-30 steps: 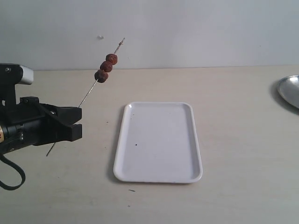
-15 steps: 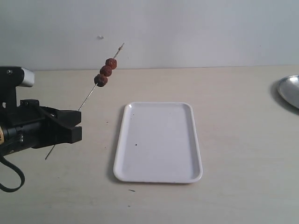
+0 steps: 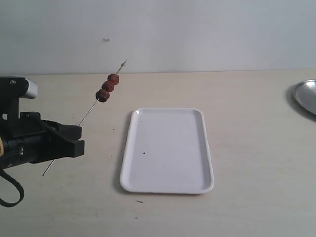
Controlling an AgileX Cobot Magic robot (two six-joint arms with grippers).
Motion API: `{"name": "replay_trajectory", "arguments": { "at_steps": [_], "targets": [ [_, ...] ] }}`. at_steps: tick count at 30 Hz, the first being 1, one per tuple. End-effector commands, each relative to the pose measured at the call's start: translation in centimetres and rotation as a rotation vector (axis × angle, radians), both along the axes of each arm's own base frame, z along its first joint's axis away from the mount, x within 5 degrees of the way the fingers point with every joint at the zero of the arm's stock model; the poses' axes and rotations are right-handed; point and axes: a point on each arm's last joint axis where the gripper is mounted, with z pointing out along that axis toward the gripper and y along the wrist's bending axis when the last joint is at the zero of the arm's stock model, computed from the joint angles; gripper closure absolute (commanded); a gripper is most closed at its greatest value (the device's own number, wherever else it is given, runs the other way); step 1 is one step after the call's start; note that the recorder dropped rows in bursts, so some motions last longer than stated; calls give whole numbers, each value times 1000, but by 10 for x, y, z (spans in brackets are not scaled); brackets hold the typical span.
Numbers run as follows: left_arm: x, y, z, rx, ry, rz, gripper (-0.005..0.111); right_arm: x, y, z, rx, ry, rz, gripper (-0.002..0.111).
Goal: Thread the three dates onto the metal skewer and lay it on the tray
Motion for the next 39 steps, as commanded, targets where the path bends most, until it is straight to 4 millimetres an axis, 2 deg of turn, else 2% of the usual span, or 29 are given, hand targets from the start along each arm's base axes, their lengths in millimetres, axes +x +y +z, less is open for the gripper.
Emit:
{"name": "replay_trajectory", "arguments": {
  "at_steps": [1,13,15,20,24,26,33,39],
  "targets": [
    [2,-4,5,-47,-36,-12,107,0,0,-2,-5,5,4,108],
    [1,-5,5,-86,-14,2,107,0,0,-2,-12,4,4,108],
    [1,-6,6,-107,-11,6,107,0,1,-2,-75,1,2,108],
    [1,-7,7,-121,-11,7,107,0,2,-7,-502,-27,-17,108],
    [1,-9,8,-151,-12,4,107,-1,1,-27,-435,-2,-17,108],
    [-2,-14,9,-166,-13,-18,107,-2,1,-37,-394,15,-15,108],
    [-6,-46,19,-217,-12,-104,107,-6,3,-43,-412,61,17,108],
    [11,-80,-1,-181,79,-116,107,-9,3,-42,-407,44,16,108]
  ]
}}
